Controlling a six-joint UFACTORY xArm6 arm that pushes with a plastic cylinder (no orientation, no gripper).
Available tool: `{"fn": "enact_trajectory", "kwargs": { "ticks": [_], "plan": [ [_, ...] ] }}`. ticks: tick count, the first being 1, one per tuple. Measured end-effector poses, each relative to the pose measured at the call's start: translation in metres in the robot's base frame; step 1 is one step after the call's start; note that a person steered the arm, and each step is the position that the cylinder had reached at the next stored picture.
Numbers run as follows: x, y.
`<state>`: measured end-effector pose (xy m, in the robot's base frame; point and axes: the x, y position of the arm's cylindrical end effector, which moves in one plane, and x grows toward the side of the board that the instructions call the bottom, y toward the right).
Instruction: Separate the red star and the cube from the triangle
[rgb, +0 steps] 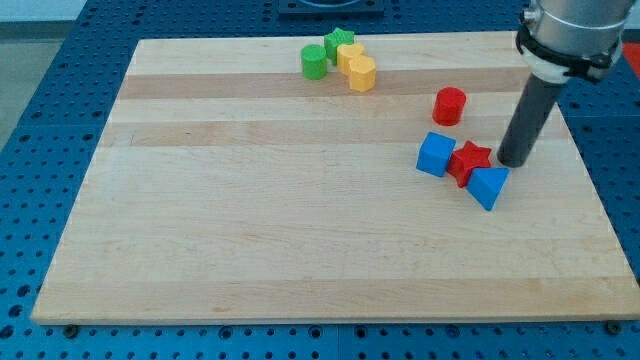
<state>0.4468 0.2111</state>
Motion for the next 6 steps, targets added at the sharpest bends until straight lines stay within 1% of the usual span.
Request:
{"fn": "enact_trajectory", "kwargs": {
  "ticks": [1, 3, 5, 6],
  "plan": [
    [0.016, -0.008],
    [0.016, -0.038],
    [0.016, -0.085],
    [0.015, -0.096]
  ]
}}
